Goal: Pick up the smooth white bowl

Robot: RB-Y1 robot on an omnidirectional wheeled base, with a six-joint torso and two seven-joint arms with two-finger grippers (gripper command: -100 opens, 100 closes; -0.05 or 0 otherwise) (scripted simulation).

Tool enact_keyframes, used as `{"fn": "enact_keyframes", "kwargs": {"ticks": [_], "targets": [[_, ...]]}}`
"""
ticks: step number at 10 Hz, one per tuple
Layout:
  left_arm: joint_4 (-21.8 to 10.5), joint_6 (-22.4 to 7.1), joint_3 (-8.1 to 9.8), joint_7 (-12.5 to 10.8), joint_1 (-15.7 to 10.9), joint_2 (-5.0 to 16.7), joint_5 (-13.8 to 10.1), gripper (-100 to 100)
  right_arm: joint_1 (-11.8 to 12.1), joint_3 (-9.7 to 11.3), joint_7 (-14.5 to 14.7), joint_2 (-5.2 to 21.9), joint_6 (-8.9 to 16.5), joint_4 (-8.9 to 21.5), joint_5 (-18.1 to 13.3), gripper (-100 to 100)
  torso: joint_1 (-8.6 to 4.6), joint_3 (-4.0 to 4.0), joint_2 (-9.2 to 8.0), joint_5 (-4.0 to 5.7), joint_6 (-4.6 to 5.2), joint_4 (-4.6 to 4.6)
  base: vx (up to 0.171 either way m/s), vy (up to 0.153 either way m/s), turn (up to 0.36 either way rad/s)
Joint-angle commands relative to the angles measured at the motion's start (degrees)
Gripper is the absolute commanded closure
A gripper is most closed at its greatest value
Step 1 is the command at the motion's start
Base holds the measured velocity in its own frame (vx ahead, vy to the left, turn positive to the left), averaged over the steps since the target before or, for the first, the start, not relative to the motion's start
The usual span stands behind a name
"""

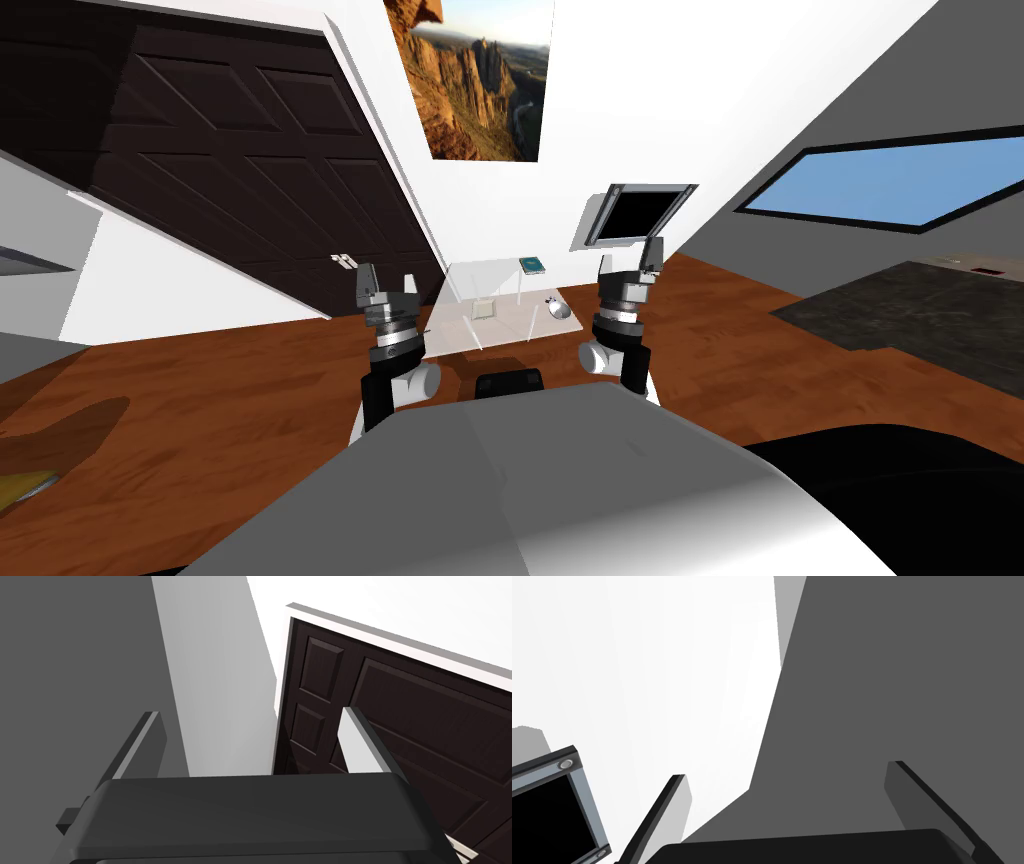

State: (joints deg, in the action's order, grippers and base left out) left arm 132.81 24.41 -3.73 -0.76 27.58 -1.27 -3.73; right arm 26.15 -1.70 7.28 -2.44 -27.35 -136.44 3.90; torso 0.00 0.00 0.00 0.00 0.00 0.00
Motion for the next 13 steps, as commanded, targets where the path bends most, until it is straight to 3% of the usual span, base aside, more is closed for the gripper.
{"fn": "enact_keyframes", "kwargs": {"ticks": [1, 4, 7, 8, 11, 12, 13], "targets": [[0.0, 0.0, 0.00, 0.0, 0.0, 0.0, 0.0, 0, 0.1, 0.1, 0.4, 1.9, 0.2, 0.6, -0.5, -100, 0.00, 0.00, 0.00, 0.00, 0.00, 0.00, -0.005, -0.005, 0.034], [0.0, 0.0, 0.00, 0.0, 0.0, 0.0, 0.0, 0, 0.6, 0.1, 1.9, 6.9, 1.2, 3.3, -2.5, -100, -0.09, -0.02, -0.04, 0.02, 0.00, -0.01, -0.010, -0.020, 0.062], [0.0, 0.0, 0.00, 0.0, 0.0, 0.0, 0.0, 0, 1.3, -0.2, 4.4, 12.0, 3.0, 7.9, -5.8, -100, -0.16, -0.03, -0.06, 0.04, 0.00, -0.01, -0.019, -0.031, 0.103], [0.0, 0.0, 0.00, 0.0, 0.0, 0.0, 0.0, 0, 1.3, -0.2, 4.4, 12.4, 3.0, 7.9, -5.8, -100, -0.15, -0.03, -0.05, 0.04, -0.01, -0.01, -0.014, -0.024, 0.050], [0.0, 0.0, 0.00, 0.0, 0.0, 0.0, 0.0, 0, 2.1, -0.4, 7.5, 18.0, 5.3, 13.3, -10.0, -100, -0.14, -0.03, -0.05, 0.03, -0.01, -0.01, -0.021, -0.026, 0.140], [0.0, 0.0, 0.00, 0.0, 0.0, 0.0, 0.0, 0, 2.1, -0.4, 7.5, 18.3, 5.3, 14.3, -10.0, -100, -0.16, -0.04, -0.08, 0.04, 0.00, -0.01, -0.021, -0.026, 0.049], [0.0, 0.0, 0.00, 0.0, 0.0, 0.0, 0.0, 0, 2.4, -0.3, 8.6, 20.4, 6.2, 16.7, -11.6, -100, -0.14, -0.04, -0.06, 0.04, 0.01, -0.02, -0.015, -0.016, 0.137]]}}
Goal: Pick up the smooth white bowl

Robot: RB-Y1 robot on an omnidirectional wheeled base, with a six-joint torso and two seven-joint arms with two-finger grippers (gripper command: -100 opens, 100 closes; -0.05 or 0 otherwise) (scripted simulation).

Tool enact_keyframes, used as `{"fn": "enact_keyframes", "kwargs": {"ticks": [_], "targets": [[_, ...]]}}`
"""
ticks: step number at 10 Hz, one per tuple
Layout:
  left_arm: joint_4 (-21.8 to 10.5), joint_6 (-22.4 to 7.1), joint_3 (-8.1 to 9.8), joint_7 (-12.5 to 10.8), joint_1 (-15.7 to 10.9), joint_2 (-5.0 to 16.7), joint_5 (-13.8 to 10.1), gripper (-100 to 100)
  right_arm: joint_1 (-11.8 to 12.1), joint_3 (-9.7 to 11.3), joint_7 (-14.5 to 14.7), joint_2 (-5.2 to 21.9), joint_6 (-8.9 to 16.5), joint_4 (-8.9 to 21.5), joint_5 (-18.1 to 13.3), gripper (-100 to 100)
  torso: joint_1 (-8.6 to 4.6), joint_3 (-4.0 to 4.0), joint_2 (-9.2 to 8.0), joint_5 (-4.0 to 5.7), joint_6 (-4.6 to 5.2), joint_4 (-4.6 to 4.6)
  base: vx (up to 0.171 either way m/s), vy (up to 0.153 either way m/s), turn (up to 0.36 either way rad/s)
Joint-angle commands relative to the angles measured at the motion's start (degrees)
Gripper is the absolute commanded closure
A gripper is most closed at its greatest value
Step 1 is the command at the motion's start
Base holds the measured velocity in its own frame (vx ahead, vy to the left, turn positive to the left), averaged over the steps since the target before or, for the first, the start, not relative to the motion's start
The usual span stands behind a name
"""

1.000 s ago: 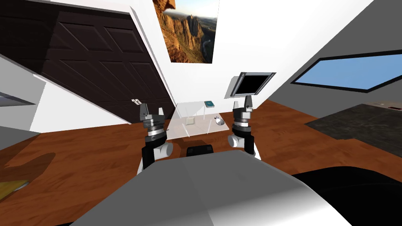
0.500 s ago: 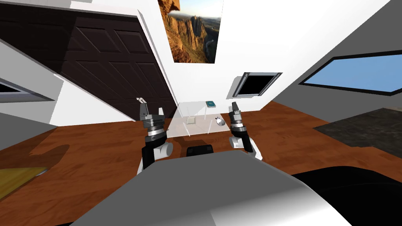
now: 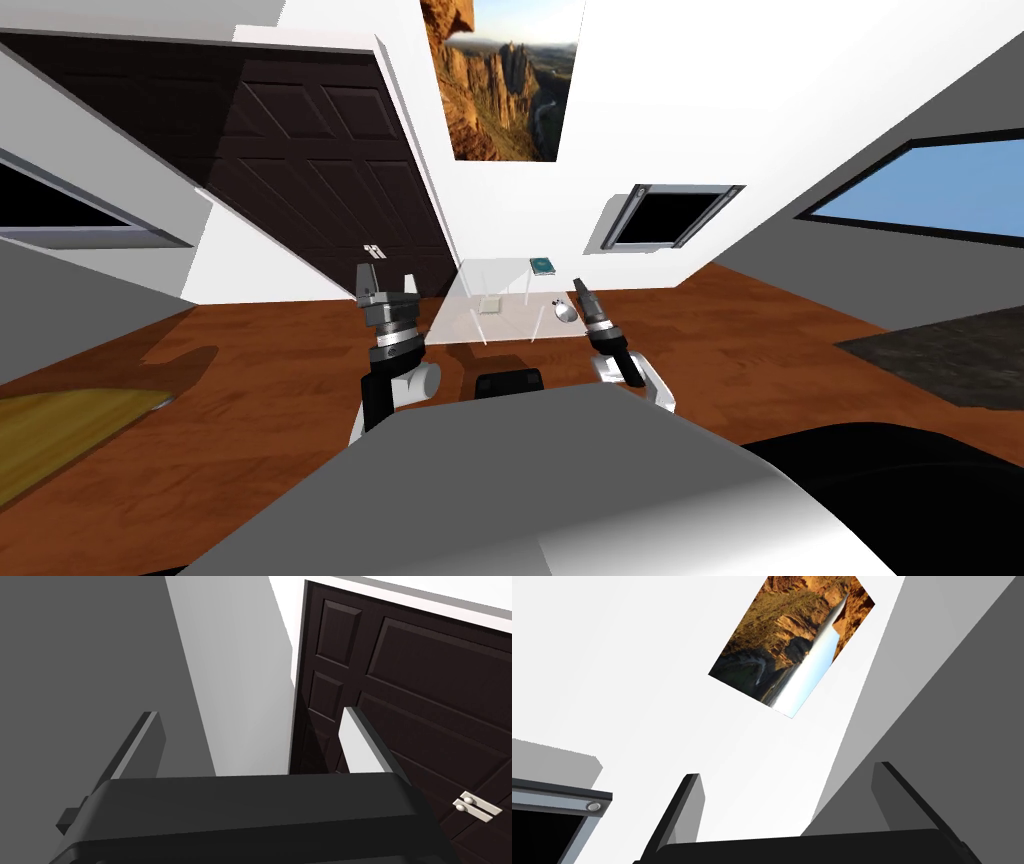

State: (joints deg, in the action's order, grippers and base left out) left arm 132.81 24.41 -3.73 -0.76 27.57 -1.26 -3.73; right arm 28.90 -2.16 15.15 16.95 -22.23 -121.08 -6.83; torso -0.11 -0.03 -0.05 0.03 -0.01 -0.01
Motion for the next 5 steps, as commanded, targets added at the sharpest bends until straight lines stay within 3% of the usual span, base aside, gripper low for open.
{"fn": "enact_keyframes", "kwargs": {"ticks": [1, 2, 4, 5], "targets": [[0.0, 0.0, 0.00, 0.0, 0.0, 0.0, 0.0, 0, -0.1, 0.2, 1.9, 2.9, 1.9, 2.9, -2.5, -100, 0.00, 0.00, 0.00, 0.00, 0.00, 0.00, -0.018, -0.023, 0.212], [0.0, 0.0, 0.00, 0.0, 0.0, 0.0, 0.0, 0, -0.1, 0.2, 1.9, 3.2, 1.9, 3.9, -2.5, -100, -0.03, 0.01, 0.01, 0.00, -0.01, 0.00, -0.014, -0.021, 0.053], [0.0, 0.0, 0.00, 0.0, 0.0, 0.0, 0.0, 0, 0.3, 0.5, 4.3, 7.4, 3.7, 8.0, -5.9, -100, 0.02, 0.01, 0.02, 0.00, 0.01, 0.01, -0.017, -0.010, 0.179], [0.0, 0.0, 0.00, 0.0, 0.0, 0.0, 0.0, 0, 0.3, 0.5, 4.3, 7.7, 3.7, 9.6, -5.9, -100, 0.03, 0.00, 0.01, -0.01, -0.01, 0.00, -0.016, -0.014, 0.083]]}}
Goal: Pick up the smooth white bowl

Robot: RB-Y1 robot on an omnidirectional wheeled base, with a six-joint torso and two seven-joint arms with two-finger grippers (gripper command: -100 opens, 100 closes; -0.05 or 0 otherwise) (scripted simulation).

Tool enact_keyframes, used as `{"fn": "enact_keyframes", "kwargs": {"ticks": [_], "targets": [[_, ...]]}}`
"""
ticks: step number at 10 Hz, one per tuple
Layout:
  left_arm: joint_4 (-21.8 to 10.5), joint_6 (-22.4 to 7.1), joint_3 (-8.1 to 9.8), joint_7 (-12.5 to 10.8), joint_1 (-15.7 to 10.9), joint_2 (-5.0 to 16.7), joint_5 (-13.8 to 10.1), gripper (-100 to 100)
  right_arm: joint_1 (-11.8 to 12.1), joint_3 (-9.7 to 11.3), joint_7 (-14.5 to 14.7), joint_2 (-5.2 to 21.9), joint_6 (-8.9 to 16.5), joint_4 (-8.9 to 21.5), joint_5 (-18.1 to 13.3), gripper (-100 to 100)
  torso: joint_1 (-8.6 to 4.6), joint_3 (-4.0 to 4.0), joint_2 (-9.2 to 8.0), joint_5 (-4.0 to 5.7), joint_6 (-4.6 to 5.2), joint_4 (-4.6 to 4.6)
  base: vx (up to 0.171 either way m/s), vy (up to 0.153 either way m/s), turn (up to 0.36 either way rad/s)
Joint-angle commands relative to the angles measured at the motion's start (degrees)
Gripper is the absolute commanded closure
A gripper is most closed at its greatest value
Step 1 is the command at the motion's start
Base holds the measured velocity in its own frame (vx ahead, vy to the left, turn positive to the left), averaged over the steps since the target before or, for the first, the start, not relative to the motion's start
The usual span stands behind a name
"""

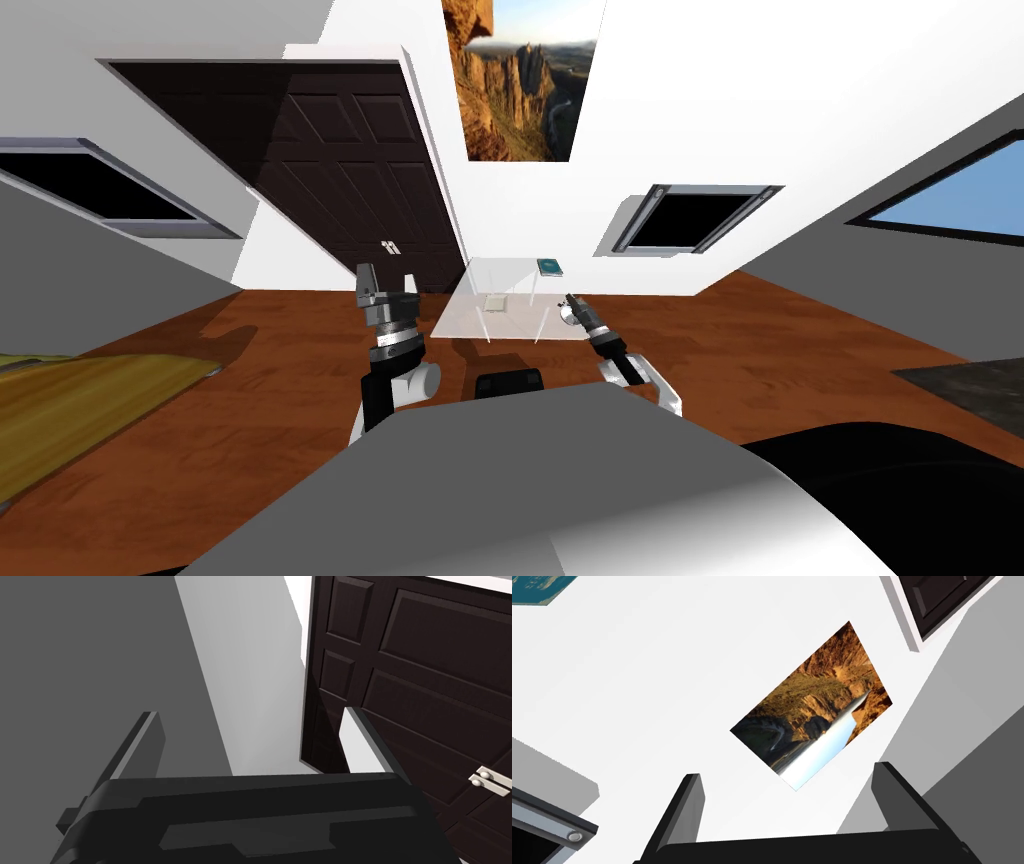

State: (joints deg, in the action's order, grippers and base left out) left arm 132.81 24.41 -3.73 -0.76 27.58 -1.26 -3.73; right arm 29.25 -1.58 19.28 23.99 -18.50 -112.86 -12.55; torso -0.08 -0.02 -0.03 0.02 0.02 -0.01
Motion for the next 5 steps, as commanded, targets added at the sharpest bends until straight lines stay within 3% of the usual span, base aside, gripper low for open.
{"fn": "enact_keyframes", "kwargs": {"ticks": [1, 4, 5], "targets": [[0.0, 0.0, 0.00, 0.0, 0.0, 0.0, 0.0, 0, 0.2, 0.2, 1.4, 2.9, 0.8, 2.9, -2.0, -100, 0.00, 0.00, 0.00, 0.00, 0.00, 0.00, -0.012, -0.008, 0.140], [0.0, 0.0, 0.00, 0.0, 0.0, 0.0, 0.0, 0, 0.4, 0.6, 2.5, 5.2, 1.7, 7.6, -3.7, -100, 0.03, 0.01, 0.01, -0.01, -0.02, 0.00, -0.012, -0.002, 0.114], [0.0, 0.0, 0.00, 0.0, 0.0, 0.0, 0.0, 0, 0.6, 1.1, 3.7, 7.5, 2.5, 10.0, -5.5, -100, 0.04, 0.01, 0.03, -0.01, -0.01, 0.00, -0.012, 0.002, 0.168]]}}
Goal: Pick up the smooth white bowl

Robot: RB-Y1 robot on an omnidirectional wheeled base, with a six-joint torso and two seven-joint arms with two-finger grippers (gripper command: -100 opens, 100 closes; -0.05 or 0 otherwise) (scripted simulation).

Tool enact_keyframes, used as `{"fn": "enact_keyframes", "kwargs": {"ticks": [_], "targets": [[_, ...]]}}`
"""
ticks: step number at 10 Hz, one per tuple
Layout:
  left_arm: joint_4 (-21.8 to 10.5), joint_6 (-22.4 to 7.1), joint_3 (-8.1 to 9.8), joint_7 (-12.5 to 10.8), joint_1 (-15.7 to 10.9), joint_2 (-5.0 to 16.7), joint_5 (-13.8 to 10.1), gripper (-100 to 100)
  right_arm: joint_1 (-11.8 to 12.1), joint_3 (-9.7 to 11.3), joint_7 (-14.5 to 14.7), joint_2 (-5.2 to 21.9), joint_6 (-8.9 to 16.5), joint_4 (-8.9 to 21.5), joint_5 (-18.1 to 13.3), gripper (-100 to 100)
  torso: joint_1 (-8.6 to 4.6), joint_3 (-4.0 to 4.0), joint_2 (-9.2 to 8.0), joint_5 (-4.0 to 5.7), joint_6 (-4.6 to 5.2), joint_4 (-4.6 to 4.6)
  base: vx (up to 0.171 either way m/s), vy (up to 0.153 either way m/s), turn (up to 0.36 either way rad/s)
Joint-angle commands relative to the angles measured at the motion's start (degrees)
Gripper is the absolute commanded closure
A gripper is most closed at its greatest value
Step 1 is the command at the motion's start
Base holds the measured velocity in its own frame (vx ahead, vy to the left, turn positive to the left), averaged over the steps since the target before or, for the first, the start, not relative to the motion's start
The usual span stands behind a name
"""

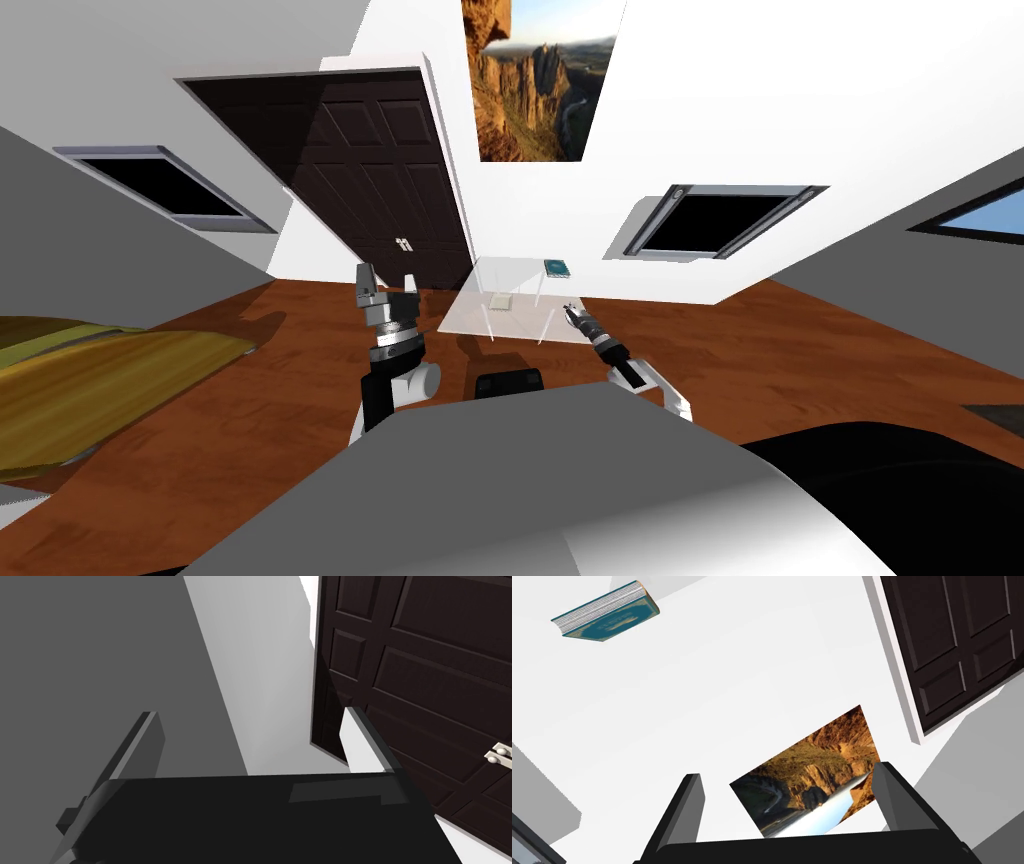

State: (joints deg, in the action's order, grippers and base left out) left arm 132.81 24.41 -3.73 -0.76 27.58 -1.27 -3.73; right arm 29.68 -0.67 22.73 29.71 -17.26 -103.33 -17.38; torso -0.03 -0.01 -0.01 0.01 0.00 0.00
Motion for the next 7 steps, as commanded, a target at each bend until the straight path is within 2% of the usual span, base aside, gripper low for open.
{"fn": "enact_keyframes", "kwargs": {"ticks": [1, 2, 3, 4, 5, 6, 7], "targets": [[0.0, 0.0, 0.00, 0.0, 0.0, 0.0, 0.0, 0, 0.2, 0.1, 0.3, 1.8, 1.3, 1.3, -0.7, -100, 0.00, 0.00, 0.00, 0.00, 0.00, 0.00, -0.010, 0.002, 0.096], [0.0, 0.0, 0.00, 0.0, 0.0, 0.0, 0.0, 0, 0.3, 0.7, 1.4, 4.0, 2.0, 3.3, -2.5, -100, 0.01, 0.00, 0.00, -0.01, 0.02, -0.01, -0.010, 0.010, 0.200], [0.0, 0.0, 0.00, 0.0, 0.0, 0.0, 0.0, 0, 0.3, 0.7, 1.4, 4.0, 2.0, 4.6, -2.5, -100, 0.03, 0.00, 0.01, -0.01, -0.01, 0.00, -0.009, 0.004, 0.080], [0.0, 0.0, 0.00, 0.0, 0.0, 0.0, 0.0, 0, 0.5, 1.5, 2.5, 6.2, 2.8, 6.4, -4.2, -100, 0.02, 0.01, 0.01, 0.00, 0.03, 0.00, -0.011, 0.014, 0.207], [0.0, 0.0, 0.00, 0.0, 0.0, 0.0, 0.0, 0, 0.5, 1.5, 2.5, 6.2, 2.8, 8.0, -4.2, -100, 0.05, 0.01, 0.02, -0.01, -0.02, 0.00, -0.008, 0.007, 0.091], [0.0, 0.0, 0.00, 0.0, 0.0, 0.0, 0.0, 0, 0.6, 2.2, 3.6, 8.3, 3.5, 9.8, -5.9, -100, 0.03, 0.00, 0.01, -0.01, 0.04, 0.00, -0.011, 0.016, 0.149], [0.0, 0.0, 0.00, 0.0, 0.0, 0.0, 0.0, 0, 0.6, 2.2, 3.6, 8.3, 3.5, 10.5, -5.9, -100, 0.06, 0.00, 0.01, -0.02, 0.00, -0.01, -0.010, 0.011, 0.105]]}}
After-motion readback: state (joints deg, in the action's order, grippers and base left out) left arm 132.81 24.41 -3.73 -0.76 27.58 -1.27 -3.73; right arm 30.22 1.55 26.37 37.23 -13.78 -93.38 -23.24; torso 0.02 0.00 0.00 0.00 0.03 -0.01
